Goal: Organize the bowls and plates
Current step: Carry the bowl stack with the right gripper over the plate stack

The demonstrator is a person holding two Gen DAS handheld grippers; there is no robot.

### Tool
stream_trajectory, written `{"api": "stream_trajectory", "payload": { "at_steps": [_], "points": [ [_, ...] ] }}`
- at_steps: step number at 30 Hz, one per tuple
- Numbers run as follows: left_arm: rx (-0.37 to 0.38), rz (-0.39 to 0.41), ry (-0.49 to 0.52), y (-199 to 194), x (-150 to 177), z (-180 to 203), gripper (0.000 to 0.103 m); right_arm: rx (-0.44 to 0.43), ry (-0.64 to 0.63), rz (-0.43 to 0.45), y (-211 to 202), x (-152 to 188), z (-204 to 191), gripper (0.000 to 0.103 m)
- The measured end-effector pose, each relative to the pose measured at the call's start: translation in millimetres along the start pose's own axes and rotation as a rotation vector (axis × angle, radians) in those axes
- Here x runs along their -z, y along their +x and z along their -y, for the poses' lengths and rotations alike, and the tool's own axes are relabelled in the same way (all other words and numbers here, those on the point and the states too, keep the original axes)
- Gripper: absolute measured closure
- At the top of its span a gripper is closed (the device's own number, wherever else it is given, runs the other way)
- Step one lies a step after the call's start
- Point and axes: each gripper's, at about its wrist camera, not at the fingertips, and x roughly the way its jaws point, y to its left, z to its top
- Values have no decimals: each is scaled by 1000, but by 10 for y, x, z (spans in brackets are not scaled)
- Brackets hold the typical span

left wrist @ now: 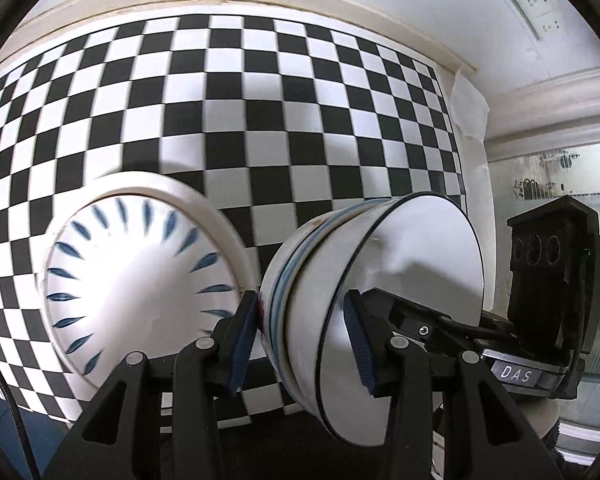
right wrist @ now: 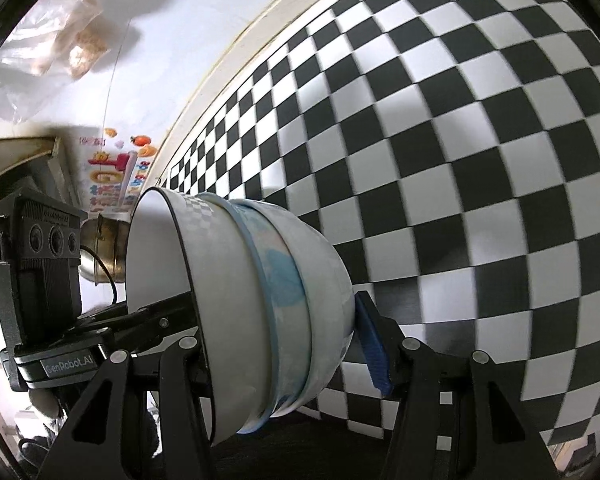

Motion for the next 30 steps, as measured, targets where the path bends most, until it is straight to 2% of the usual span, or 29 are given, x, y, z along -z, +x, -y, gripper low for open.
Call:
{"api": "stream_trajectory", "payload": {
  "at_steps": [15,30],
  "points": [
    [-16,38,-76,-265,189,-723,64,7,-72,-75,660,130,-674,47],
    [-37,46,-157,-232,191,-1305,63,34,-112,-152,1291,57,-951,47]
  ]
}}
